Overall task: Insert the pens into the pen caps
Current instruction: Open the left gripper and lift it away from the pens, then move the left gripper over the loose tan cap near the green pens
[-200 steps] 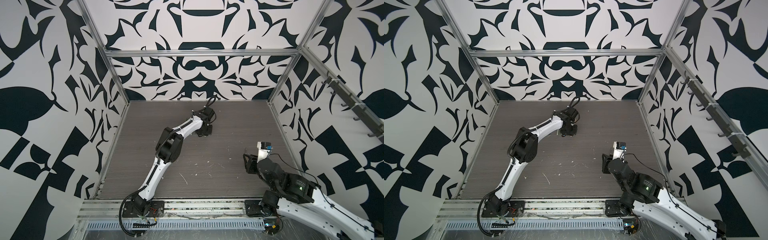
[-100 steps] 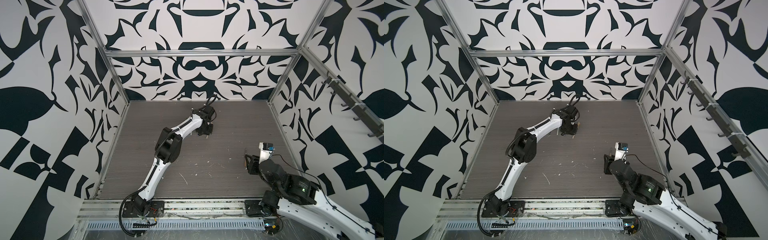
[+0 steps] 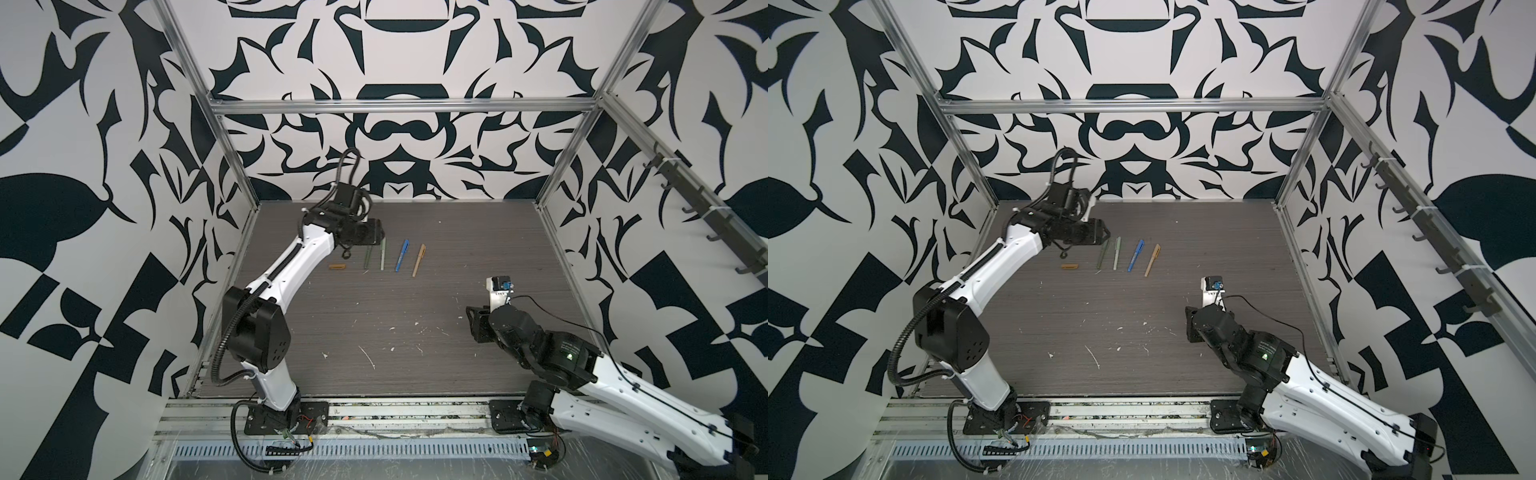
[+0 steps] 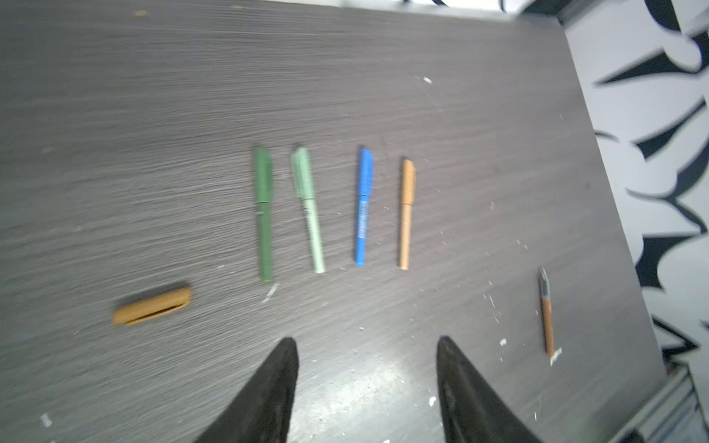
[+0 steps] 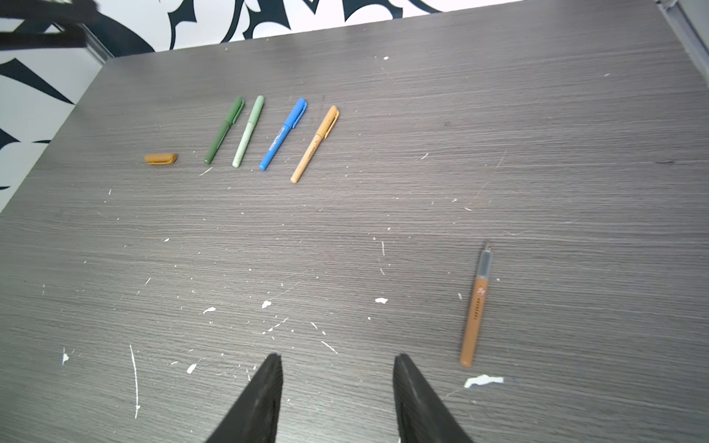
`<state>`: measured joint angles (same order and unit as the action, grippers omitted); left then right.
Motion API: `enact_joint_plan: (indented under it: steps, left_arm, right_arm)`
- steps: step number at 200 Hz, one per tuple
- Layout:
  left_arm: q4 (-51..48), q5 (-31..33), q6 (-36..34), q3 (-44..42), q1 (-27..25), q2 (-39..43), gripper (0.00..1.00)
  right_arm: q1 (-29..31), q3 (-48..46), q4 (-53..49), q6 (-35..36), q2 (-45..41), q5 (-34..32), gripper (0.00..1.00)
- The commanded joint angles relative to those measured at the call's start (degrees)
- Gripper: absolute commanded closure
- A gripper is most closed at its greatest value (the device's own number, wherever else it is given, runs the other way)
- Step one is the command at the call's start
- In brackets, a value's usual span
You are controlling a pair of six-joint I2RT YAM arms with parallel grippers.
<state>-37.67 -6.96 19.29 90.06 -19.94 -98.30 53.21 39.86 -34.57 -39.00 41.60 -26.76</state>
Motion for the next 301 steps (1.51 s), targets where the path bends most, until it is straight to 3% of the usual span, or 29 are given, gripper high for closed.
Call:
enact_joint_plan:
  steps: [1, 29, 82, 118, 167, 232, 263, 301]
  left_arm:
    - [1.18, -3.56, 3.41, -5.43, 7.85, -0.5, 0.37]
    - [-0.17, -6.1, 3.1, -2.99, 12.98, -5.83, 0.37]
    - [-2.94, -5.94, 1.46, 5.64, 13.18, -19.79, 0.37]
    - [-2.71, -5.89, 0.71, 6.49, 13.2, -23.87, 0.37]
    - [-1.44, -6.33, 0.73, 0.9, 13.18, -22.1, 0.38]
    - [3.39, -4.33, 3.62, -11.27, 11.16, -13.75, 0.4]
    - [-0.31, 1.8, 1.37, -8.91, 9.72, -14.52, 0.43]
    - [-3.89, 4.14, -1.6, -4.33, 9.32, -15.47, 0.45]
  right_arm:
    - [-0.27, 2.36, 3.79, 1.07, 0.83, 1.28, 0.49]
    - [-0.31, 2.37, 4.84, 0.93, 1.5, 2.59, 0.49]
    - [-0.34, 2.95, 3.56, 0.55, 0.88, 4.06, 0.48]
    - [-0.36, 2.16, 2.95, -0.2, -0.33, 4.61, 0.49]
    - [-0.34, 1.52, 2.73, -0.72, -0.1, 4.45, 0.49]
    - [-0.39, 1.36, 4.24, -0.52, 1.61, 5.23, 0.49]
    - [-0.35, 1.62, 4.16, -0.54, 1.85, 5.54, 0.5]
    - [-0.39, 2.24, 2.57, -0.7, 0.79, 5.59, 0.51]
